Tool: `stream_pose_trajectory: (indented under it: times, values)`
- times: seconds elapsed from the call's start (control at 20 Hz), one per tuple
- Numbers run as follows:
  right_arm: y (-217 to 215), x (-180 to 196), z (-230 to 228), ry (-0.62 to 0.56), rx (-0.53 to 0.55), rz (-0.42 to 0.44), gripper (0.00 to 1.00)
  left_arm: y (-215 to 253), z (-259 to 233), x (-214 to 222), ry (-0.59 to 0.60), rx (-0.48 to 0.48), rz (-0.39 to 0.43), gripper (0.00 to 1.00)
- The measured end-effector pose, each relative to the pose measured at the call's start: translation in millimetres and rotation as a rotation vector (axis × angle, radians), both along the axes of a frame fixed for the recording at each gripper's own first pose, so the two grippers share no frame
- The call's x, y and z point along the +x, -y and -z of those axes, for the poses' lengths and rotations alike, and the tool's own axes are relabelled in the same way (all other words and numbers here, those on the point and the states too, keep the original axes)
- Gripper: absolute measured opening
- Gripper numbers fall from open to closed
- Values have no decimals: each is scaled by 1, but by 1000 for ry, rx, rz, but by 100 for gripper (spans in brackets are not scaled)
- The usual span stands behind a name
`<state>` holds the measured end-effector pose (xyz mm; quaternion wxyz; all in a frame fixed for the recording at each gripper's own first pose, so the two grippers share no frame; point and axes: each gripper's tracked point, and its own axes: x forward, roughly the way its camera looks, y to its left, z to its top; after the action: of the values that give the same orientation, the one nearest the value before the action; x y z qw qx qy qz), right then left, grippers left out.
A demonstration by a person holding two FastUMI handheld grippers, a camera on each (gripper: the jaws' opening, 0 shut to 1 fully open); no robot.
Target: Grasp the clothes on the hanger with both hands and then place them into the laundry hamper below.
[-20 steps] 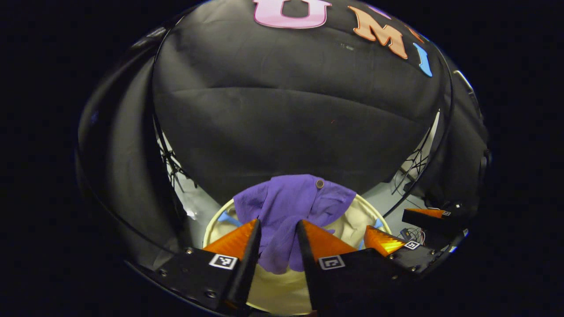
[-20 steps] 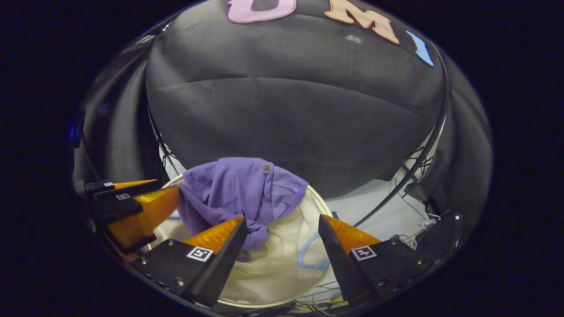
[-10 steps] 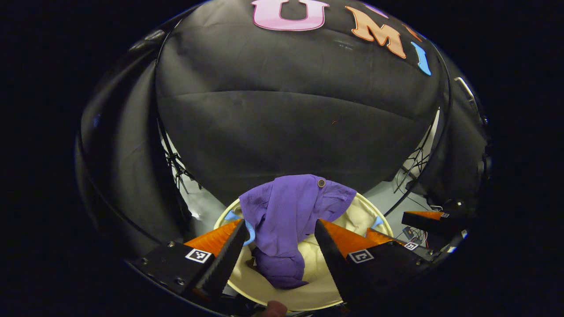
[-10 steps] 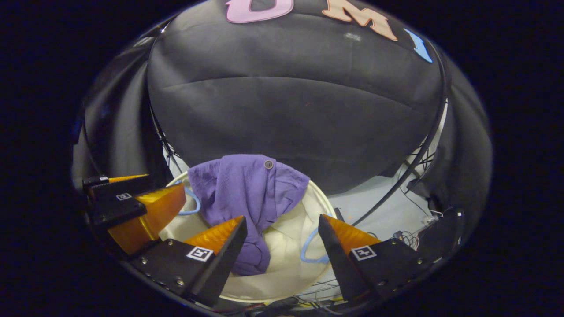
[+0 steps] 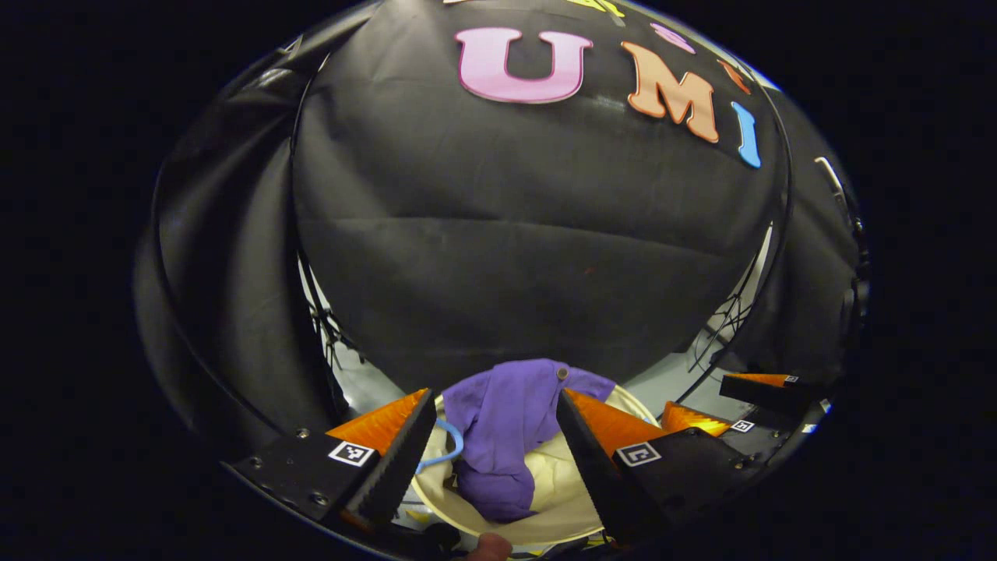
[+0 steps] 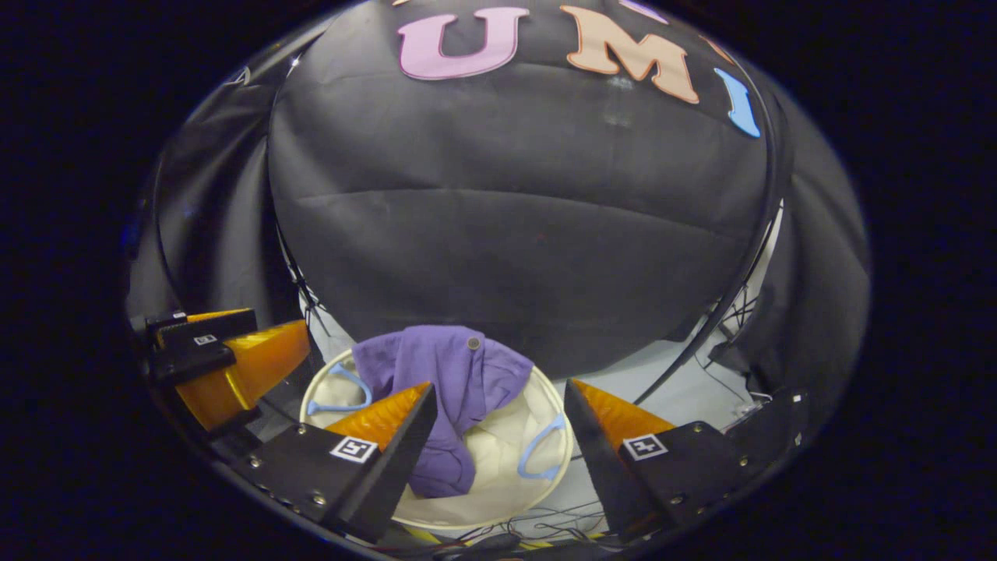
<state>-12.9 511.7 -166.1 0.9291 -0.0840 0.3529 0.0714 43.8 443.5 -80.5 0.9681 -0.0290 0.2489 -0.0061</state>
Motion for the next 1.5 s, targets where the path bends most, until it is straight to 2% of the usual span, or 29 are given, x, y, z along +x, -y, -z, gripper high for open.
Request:
stream_pose_trajectory:
  times: [0.15,0.4,0.5,0.55,0.65,0.7,0.75,0.85,1.0,1.1,1.3,1.4,1.45,1.5]
  values:
    - [-13,6,-48,65,31,-18,99,4,-42,2,37,-32,17,97]
    - [-27,18,-142,196,76,-29,98,-4,-136,8,183,-6,13,96]
    - [-28,23,-167,232,84,-22,99,2,-168,7,225,-15,40,96]
    - [-29,25,-179,246,94,-17,99,1,-178,5,228,-14,49,93]
    - [-34,26,-206,278,135,-10,98,-1,-200,8,253,-14,63,96]
    - [-33,27,-219,295,155,-2,98,-1,-212,11,270,-1,68,94]
    - [-34,29,-228,313,172,0,98,-8,-220,11,289,26,60,96]
    - [-32,29,-245,334,180,-7,98,-10,-244,13,343,60,62,92]
    - [-25,28,-277,388,193,11,96,-10,-268,10,390,102,62,95]
    - [-21,24,-295,414,207,19,96,-12,-279,5,418,130,54,92]
    - [-17,14,-322,455,200,24,98,-6,-302,-6,426,21,40,95]
    - [-17,4,-339,477,208,27,98,-14,-315,-11,444,25,16,93]
    - [-19,-2,-348,488,217,24,98,-16,-323,-17,455,27,14,96]
    - [-21,-8,-356,497,226,19,96,-15,-331,-22,474,33,20,92]
